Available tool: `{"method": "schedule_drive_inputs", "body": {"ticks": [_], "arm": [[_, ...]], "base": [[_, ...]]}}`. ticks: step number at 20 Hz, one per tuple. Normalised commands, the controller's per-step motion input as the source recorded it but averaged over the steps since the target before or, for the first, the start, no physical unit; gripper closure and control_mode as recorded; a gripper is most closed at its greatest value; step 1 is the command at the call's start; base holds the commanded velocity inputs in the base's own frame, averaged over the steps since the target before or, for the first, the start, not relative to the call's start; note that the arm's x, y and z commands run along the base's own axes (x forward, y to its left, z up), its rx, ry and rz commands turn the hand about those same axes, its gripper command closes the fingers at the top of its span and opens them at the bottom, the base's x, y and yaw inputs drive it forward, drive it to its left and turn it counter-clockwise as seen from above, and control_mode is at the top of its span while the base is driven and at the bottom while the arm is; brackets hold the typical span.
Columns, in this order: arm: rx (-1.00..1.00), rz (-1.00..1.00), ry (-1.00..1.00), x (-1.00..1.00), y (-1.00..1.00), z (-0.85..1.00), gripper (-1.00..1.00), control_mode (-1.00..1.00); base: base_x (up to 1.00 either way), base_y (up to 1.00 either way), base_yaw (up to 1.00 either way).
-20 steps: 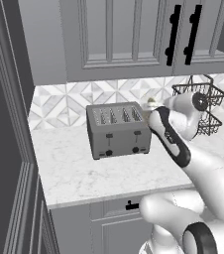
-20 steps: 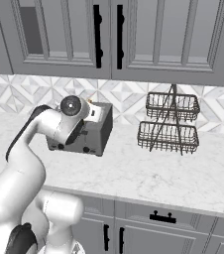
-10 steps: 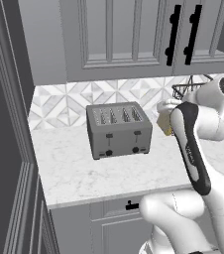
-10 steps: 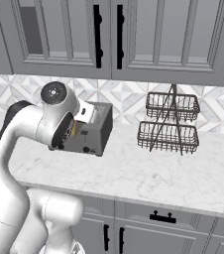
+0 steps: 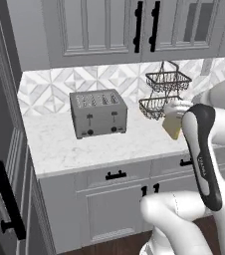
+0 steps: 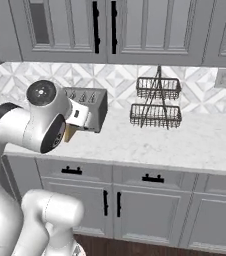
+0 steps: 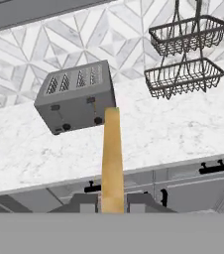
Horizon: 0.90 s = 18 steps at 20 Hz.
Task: Start the toaster. Once the lever pops up, take the bread to the plate on the dining counter.
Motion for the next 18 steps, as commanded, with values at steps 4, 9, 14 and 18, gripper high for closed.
{"method": "schedule_drive_inputs", "body": {"ticks": [4, 9, 14, 18], "arm": [[0.0, 0.0, 0.0, 0.0, 0.0, 0.0, 1.0, 1.0], [0.0, 0.0, 0.0, 0.0, 0.0, 0.0, 1.0, 1.0], [0.0, 0.0, 0.0, 0.0, 0.0, 0.0, 1.0, 1.0], [0.0, 0.0, 0.0, 0.0, 0.0, 0.0, 1.0, 1.0]], "base": [[-0.17, -0.72, -0.6], [0.24, -0.82, -0.65], [0.44, -0.71, -0.64], [0.31, -0.72, -0.64]]}}
